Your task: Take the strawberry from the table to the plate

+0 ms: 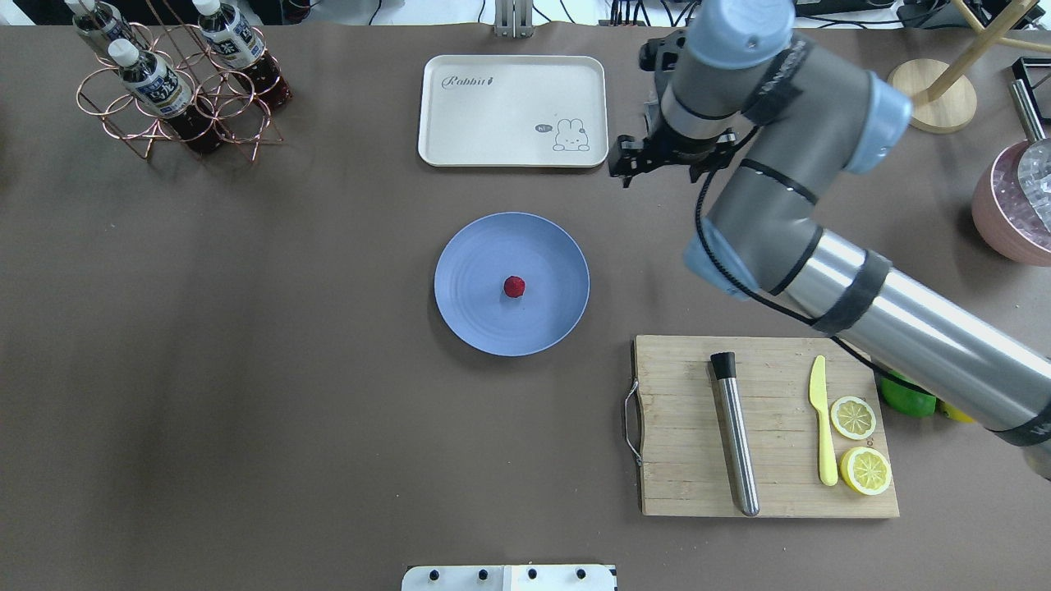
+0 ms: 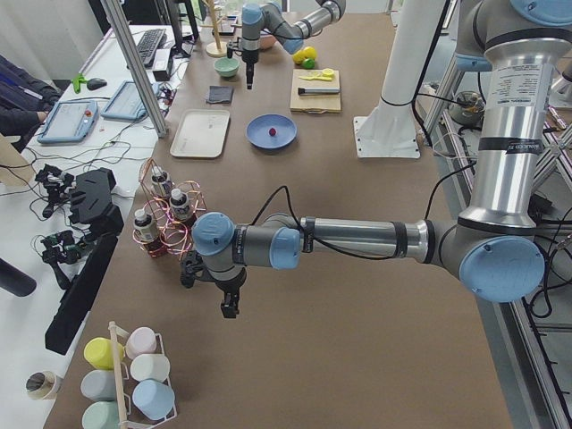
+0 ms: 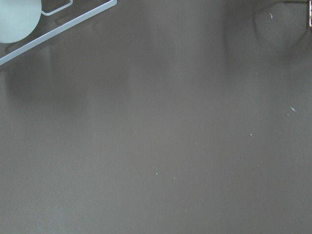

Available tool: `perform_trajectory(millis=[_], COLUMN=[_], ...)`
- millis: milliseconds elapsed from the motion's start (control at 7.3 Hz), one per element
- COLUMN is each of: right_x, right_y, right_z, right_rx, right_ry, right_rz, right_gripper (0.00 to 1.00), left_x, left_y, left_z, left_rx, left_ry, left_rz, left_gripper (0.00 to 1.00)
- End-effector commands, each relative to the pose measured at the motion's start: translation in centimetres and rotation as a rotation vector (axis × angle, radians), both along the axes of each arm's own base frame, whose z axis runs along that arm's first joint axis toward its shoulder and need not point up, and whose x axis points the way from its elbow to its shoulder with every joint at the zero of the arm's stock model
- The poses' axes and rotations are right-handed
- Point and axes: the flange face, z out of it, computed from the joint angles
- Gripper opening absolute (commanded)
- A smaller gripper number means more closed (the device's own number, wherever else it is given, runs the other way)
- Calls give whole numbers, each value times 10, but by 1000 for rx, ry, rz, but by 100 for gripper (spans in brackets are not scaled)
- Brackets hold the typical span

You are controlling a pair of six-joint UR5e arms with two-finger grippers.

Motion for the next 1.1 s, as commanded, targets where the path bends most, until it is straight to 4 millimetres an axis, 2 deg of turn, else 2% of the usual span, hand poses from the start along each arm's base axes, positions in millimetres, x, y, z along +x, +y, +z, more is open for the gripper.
perform_trajectory(millis=[0, 411, 548, 685, 959], right_x=[124, 291, 338, 375, 448], right_y=[11, 21, 30, 46, 98], right_z=[78, 199, 232, 268, 329], right_rx=[65, 125, 125, 112, 32], right_ry=[63, 133, 126, 134, 133], right_rz=[-94, -210, -228, -241, -175], right_gripper=[100, 100, 100, 100, 100], left_x=[0, 0, 0, 0, -1], left_y=[0, 0, 0, 1, 3], left_z=[0, -2, 0, 1, 7], left_rx=[0, -3, -14, -20, -32], left_ry=[2, 1, 1, 1, -3], left_rz=[0, -1, -4, -6, -9], left_gripper=[98, 98, 98, 98, 98])
